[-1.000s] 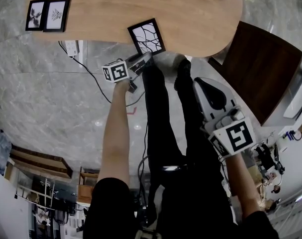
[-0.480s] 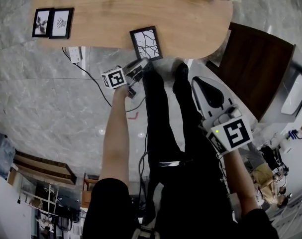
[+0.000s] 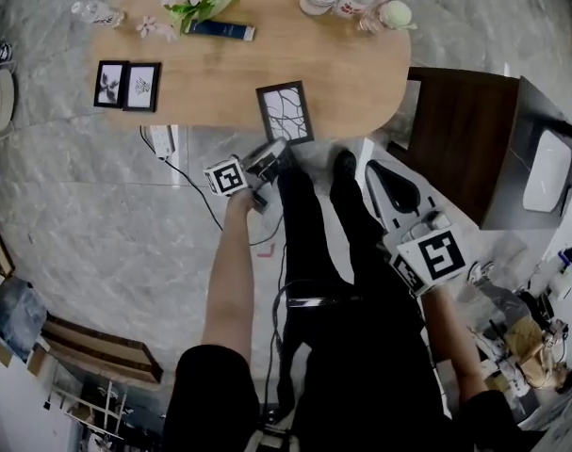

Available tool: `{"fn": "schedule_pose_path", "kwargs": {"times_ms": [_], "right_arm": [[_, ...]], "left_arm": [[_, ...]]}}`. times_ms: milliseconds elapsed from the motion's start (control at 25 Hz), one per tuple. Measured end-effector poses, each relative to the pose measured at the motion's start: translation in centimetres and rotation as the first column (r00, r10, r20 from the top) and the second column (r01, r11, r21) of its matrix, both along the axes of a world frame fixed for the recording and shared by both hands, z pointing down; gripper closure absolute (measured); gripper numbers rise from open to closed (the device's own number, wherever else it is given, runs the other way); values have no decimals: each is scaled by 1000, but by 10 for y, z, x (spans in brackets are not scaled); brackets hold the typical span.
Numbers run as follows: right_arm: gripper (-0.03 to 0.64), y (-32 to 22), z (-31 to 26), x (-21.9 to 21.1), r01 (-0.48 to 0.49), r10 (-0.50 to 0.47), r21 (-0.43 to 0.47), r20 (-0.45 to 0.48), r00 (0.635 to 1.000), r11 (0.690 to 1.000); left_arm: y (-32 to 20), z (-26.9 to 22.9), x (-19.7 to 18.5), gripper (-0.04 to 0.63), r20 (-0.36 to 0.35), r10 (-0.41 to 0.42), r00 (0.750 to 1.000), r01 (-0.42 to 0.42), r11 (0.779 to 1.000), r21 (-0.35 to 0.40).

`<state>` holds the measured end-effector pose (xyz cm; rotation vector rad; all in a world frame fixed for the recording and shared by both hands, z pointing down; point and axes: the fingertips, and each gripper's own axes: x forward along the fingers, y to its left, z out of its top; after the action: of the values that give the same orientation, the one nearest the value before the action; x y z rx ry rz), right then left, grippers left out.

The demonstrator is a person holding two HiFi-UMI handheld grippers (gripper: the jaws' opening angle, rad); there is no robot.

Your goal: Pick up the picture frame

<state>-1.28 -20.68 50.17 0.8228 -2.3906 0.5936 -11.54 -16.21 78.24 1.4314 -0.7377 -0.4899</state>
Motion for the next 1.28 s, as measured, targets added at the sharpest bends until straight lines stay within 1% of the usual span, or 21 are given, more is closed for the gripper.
{"fn": "schedule_pose_path", "kwargs": {"times_ms": [160,280,320,480,600,800,920,1040,1200,1280], "right_arm": [[604,-1,-28,9,-26,26,39,16,1000,999],[603,0,-47,12,-36,33,69,34,999,997],[604,0,-54,13,-38,35,79,40,999,996],[603,-2,-78,16,-52,44,123,65,997,991],[603,-14,-99,10,-75,56,182,109,992,980],[603,-7,-149,16,-97,61,224,160,985,970],[603,-5,-169,14,-92,40,278,189,981,956],[603,4,-181,18,-94,28,299,217,976,950],[604,21,-200,34,-94,13,313,251,968,945],[603,26,-207,44,-98,9,322,267,964,942]], "left_arm": [[-15,-48,-1,522,-48,-35,998,39,996,81],[-22,-88,-4,522,-121,-89,989,98,992,77],[-24,-101,-6,522,-130,-99,987,110,990,87],[-32,-152,-15,522,-130,-120,984,139,979,147],[-53,-192,-35,522,-128,-140,982,165,965,205],[-56,-266,-50,522,-87,-176,981,191,955,227],[-63,-309,-66,522,-71,-201,977,213,937,276],[-58,-350,-78,522,-78,-247,966,259,915,309],[-35,-398,-81,522,-55,-313,948,316,905,287],[-23,-421,-81,522,-75,-355,932,361,886,293]]}}
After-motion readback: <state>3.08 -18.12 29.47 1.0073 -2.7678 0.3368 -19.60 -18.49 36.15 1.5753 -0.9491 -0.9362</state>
